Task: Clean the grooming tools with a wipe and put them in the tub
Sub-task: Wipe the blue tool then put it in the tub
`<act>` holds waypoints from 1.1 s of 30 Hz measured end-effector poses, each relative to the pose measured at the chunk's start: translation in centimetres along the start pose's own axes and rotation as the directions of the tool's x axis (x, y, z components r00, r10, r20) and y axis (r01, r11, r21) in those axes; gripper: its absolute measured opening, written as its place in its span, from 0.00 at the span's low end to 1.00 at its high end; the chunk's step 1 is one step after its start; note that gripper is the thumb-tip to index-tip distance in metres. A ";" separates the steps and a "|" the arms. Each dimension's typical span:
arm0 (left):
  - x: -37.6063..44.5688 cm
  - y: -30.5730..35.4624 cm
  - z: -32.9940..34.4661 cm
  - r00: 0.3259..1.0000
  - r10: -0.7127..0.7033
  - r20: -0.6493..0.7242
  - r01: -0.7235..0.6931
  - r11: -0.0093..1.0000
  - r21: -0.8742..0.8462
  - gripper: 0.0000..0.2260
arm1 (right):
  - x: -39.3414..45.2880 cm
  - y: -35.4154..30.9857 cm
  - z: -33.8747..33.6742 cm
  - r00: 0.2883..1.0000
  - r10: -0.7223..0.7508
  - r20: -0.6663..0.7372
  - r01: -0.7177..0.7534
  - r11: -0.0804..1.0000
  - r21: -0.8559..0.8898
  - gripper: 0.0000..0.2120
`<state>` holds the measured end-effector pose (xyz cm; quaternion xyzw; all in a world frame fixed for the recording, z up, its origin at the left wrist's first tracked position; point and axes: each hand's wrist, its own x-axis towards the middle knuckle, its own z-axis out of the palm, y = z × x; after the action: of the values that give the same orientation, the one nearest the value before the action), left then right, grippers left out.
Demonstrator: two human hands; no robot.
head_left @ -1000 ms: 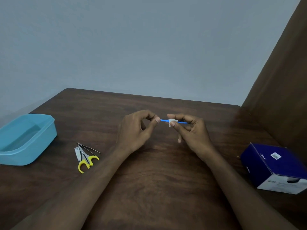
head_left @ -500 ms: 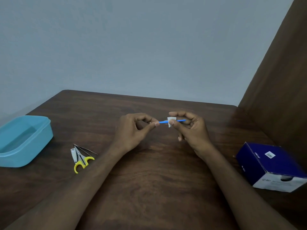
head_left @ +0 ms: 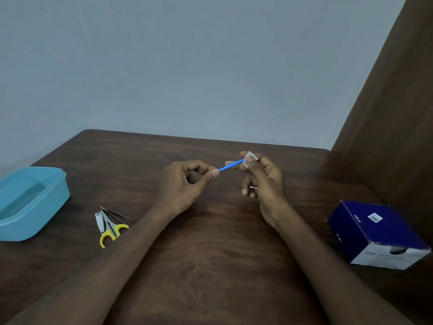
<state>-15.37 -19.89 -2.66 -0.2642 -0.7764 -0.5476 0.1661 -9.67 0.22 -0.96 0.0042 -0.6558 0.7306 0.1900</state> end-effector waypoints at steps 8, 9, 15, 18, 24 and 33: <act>-0.4 0.5 -0.2 0.994 0.089 -0.059 -0.080 0.988 0.129 0.04 | -0.1 0.2 0.3 1.000 0.025 -0.006 -0.025 1.000 -0.005 0.07; -0.6 0.6 -0.2 0.990 0.123 -0.069 -0.109 0.977 0.186 0.05 | -0.2 0.3 0.4 1.000 0.025 -0.002 -0.025 1.000 -0.007 0.08; -1.1 1.2 -0.1 0.954 0.251 -0.167 -0.168 0.902 0.398 0.10 | -0.6 0.8 1.4 0.998 0.064 0.001 -0.064 0.998 0.009 0.12; -1.1 1.2 0.0 0.953 0.260 -0.158 -0.174 0.891 0.418 0.11 | -0.5 0.9 1.6 0.998 0.069 0.000 -0.069 0.997 -0.017 0.13; -0.9 1.0 0.0 0.984 0.146 -0.104 -0.096 0.920 0.380 0.11 | -0.7 0.5 1.4 0.998 0.055 -0.010 -0.055 0.998 -0.017 0.15; -0.8 1.2 -0.1 0.994 0.106 -0.025 -0.094 0.953 0.287 0.07 | -0.4 0.1 1.3 0.998 0.034 -0.045 -0.034 0.999 -0.001 0.06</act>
<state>-14.07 -19.86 -2.16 -0.2652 -0.8295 -0.4258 0.2456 -9.62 -1.13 -1.01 -0.0233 -0.6520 0.7330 0.1924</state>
